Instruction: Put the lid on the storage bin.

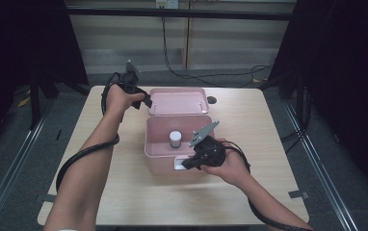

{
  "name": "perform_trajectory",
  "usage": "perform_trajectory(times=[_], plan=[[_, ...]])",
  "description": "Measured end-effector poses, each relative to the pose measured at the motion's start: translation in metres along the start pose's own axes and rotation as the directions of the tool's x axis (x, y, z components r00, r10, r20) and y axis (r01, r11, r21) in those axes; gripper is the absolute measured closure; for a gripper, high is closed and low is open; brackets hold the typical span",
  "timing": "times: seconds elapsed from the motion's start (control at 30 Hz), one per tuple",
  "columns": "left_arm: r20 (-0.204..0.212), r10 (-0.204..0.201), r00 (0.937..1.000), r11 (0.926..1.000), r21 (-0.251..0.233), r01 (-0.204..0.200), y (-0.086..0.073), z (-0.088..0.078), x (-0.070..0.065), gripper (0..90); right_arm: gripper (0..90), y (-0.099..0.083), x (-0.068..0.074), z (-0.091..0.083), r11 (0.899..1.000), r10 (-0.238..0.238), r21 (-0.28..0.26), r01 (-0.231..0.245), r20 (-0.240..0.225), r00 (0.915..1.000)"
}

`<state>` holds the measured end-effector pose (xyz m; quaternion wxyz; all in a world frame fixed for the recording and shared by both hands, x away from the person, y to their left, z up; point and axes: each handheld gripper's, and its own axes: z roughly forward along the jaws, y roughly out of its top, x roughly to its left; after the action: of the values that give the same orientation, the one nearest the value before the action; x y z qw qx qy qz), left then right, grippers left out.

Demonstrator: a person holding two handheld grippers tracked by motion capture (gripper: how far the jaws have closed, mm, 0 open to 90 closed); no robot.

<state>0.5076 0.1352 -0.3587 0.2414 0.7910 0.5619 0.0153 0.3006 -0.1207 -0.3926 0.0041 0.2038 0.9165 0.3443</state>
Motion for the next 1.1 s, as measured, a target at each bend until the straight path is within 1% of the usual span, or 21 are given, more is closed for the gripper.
perform_trajectory(times=[0.07,0.1,0.13,0.17,0.2,0.33,0.47,0.5,0.53,0.57,0.73,0.77,0.8,0.83,0.87,0.9,1.0,1.03,1.07,1.1], plan=[[-0.004,-0.008,1.0000,1.0000,-0.003,0.008,0.002,0.006,0.001,34.9,90.0,0.000,-0.001,0.000,1.000,0.001,0.000,-0.001,-0.006,1.0000],[-0.004,-0.008,1.0000,1.0000,-0.003,0.008,0.002,0.006,0.001,35.5,90.0,0.000,-0.001,0.000,1.000,0.001,0.000,-0.001,-0.006,1.0000],[-0.011,-0.009,0.9999,1.0000,0.001,0.009,0.004,0.009,0.001,35.4,90.0,-0.001,-0.001,0.000,1.000,0.015,-0.005,-0.015,-0.016,0.9998],[-0.008,-0.014,0.9999,0.9999,0.000,0.014,0.006,0.015,0.001,35.5,90.0,-0.001,-0.002,0.000,1.000,0.009,-0.008,-0.009,-0.017,0.9998],[-0.010,-0.014,0.9999,0.9999,0.010,0.014,0.007,0.018,0.002,35.3,90.0,-0.001,-0.001,0.000,1.000,0.009,-0.006,-0.009,-0.016,0.9998],[-0.018,-0.017,0.9997,0.9999,0.003,0.017,0.012,0.029,0.003,34.8,90.0,-0.001,-0.002,0.000,1.000,0.010,-0.005,-0.010,-0.020,0.9998],[-0.008,-0.023,0.9997,0.9997,-0.003,0.023,0.017,0.036,0.006,36.3,90.0,-0.001,-0.003,0.000,1.000,0.008,-0.007,-0.009,-0.026,0.9996],[-0.012,-0.032,0.9994,0.9995,-0.005,0.032,0.018,0.038,0.006,37.1,90.0,-0.001,-0.003,0.000,1.000,0.009,-0.006,-0.009,-0.025,0.9996],[-0.011,-0.033,0.9994,0.9995,-0.004,0.033,0.019,0.041,0.006,37.0,90.0,-0.001,-0.003,0.000,1.000,0.009,-0.004,-0.009,-0.025,0.9996],[-0.003,-0.034,0.9994,0.9994,-0.006,0.034,0.020,0.043,0.007,37.0,90.0,-0.001,-0.003,0.000,1.000,0.006,-0.004,-0.006,-0.024,0.9997],[-0.006,-0.029,0.9996,0.9996,-0.008,0.029,0.027,0.051,0.006,37.9,90.0,-0.002,-0.005,0.000,1.000,0.010,-0.007,-0.010,-0.036,0.9993],[-0.010,-0.039,0.9992,0.9992,-0.007,0.039,0.028,0.053,0.006,38.5,90.0,-0.002,-0.004,0.000,1.000,0.011,-0.008,-0.011,-0.034,0.9993],[-0.015,-0.039,0.9991,0.9992,-0.012,0.039,0.029,0.054,0.008,38.5,90.0,-0.002,-0.004,0.000,1.000,0.012,-0.007,-0.012,-0.035,0.9993],[-0.015,-0.049,0.9987,0.9986,-0.019,0.048,0.030,0.056,0.008,38.5,90.0,-0.002,-0.004,0.000,1.000,0.006,-0.005,-0.006,-0.035,0.9994],[-0.015,-0.049,0.9987,0.9986,-0.019,0.048,0.030,0.056,0.008,38.6,90.0,-0.002,-0.005,0.000,1.000,0.008,-0.005,-0.008,-0.035,0.9993],[-0.016,-0.057,0.9983,0.9983,-0.015,0.057,0.031,0.058,0.009,38.7,90.0,-0.002,-0.005,0.000,1.000,0.010,-0.005,-0.010,-0.035,0.9993],[-0.015,-0.060,0.9981,0.9981,-0.017,0.060,0.033,0.061,0.010,41.2,90.0,-0.002,-0.007,0.000,1.000,0.019,-0.006,-0.020,-0.048,0.9987],[-0.008,-0.071,0.9975,0.9972,-0.023,0.071,0.033,0.062,0.011,41.9,90.0,-0.003,-0.007,0.000,1.000,0.020,-0.010,-0.020,-0.051,0.9985],[0.001,-0.070,0.9975,0.9974,-0.015,0.070,0.033,0.063,0.012,45.3,90.0,-0.003,-0.007,0.000,1.000,0.019,-0.006,-0.019,-0.050,0.9986],[0.001,-0.070,0.9975,0.9974,-0.015,0.070,0.033,0.063,0.012,47.6,90.0,-0.003,-0.007,0.000,1.000,0.019,-0.006,-0.019,-0.050,0.9986]])
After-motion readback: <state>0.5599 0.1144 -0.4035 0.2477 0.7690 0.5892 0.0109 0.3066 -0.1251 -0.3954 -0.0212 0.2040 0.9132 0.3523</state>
